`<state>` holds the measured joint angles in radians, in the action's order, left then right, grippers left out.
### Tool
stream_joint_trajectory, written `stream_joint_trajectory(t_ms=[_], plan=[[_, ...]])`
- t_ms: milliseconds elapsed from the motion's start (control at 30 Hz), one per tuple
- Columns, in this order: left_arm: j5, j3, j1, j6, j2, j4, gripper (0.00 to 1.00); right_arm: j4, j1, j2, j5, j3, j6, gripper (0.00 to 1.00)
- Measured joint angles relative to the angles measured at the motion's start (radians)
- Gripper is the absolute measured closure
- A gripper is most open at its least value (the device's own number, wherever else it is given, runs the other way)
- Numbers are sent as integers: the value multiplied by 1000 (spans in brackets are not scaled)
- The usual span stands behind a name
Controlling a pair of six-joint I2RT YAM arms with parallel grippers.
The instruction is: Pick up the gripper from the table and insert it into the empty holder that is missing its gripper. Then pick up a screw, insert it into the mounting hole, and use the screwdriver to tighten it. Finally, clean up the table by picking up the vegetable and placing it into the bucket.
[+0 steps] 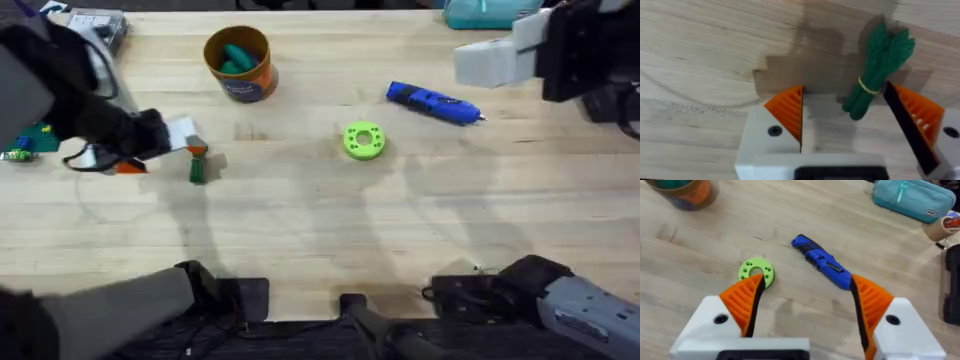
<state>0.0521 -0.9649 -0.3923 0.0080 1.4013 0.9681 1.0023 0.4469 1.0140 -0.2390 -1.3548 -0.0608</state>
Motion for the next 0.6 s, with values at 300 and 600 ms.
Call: stream_joint_trajectory(t_ms=[300, 600], plan=[[-1, 0, 58, 45, 210, -10, 14, 0, 0, 22, 0, 1, 0, 6], [-19, -11, 57, 48, 229, -15, 15, -1, 0, 21, 0, 1, 1, 6]])
